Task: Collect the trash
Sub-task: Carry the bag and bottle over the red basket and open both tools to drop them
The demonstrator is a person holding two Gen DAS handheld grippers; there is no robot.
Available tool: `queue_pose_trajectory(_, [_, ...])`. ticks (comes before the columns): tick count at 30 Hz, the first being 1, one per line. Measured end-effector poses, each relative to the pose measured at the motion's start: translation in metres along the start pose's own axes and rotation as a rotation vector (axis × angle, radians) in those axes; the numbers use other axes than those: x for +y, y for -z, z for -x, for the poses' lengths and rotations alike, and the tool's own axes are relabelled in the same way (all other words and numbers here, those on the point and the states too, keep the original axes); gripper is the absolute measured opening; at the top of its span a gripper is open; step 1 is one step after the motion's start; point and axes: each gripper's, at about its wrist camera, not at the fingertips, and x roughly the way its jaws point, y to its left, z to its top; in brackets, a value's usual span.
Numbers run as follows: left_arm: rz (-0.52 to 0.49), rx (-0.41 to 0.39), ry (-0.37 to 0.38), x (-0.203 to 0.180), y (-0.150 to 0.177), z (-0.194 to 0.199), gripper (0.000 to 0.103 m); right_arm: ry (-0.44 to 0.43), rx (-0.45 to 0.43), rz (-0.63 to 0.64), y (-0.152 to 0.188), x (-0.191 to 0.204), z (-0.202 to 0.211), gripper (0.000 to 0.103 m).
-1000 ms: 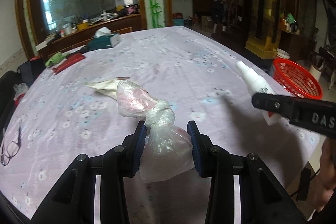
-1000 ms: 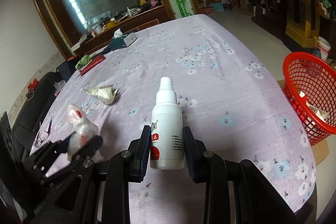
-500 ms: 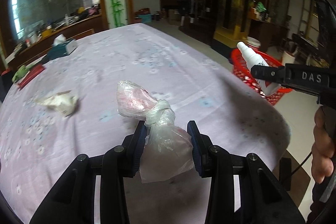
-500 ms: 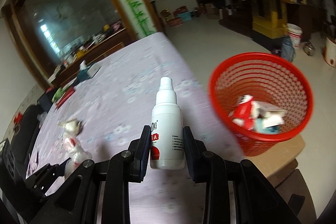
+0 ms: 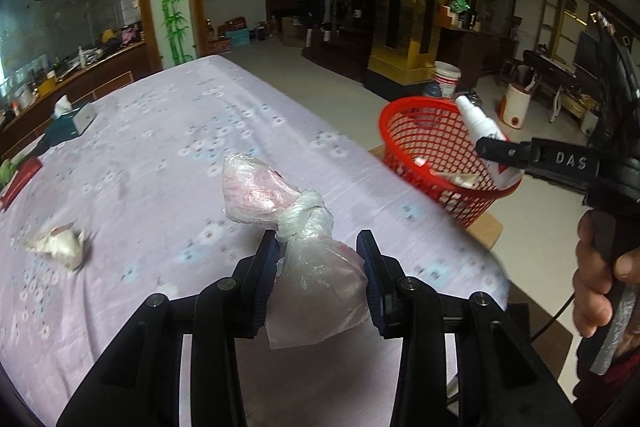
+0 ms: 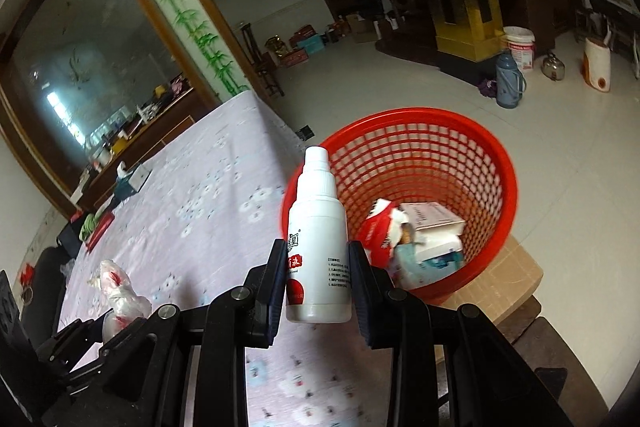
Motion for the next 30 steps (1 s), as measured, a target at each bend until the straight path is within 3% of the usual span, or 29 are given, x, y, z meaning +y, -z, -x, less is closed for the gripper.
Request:
queue_pose_trajectory(7, [-0.023,-0.026,0.094,-0.033,-0.036,-0.007,0.038,-0.009,-0.029,-0.063,-0.024,-0.028,0.009,0.032])
queue_pose_trajectory(15, [-0.022,-0.038,0.203,-0.075,-0.081,-0.045,0.039,0.007,-0.056,-0.108,-0.052,-0.049,0.007,0.033])
queue_pose_trajectory(17, [-0.017,-0.033,0.221,-0.082,-0.09,-0.062,0.051,0.021,-0.046,-0.113,-0.058,-0.053,-0.001,0.034])
queue_pose_trajectory(18, [-0.012,-0.024,0.216,-0.084,-0.093,-0.07,0.054,0.029,-0.032,-0.121,-0.061,-0.056,-0.007,0.04])
queue_pose_trajectory(23, [0.035,0.03,0.237,-0.07,-0.088,-0.082,0.057,0.038,-0.036,-0.127,-0.058,-0.06,-0.008,0.042])
queue_pose_trajectory(30, [0.11,0.034,0.2,-0.022,-0.061,-0.051,0.057,-0.028,-0.029,-0.115,-0.043,-0.04,0.003,0.042])
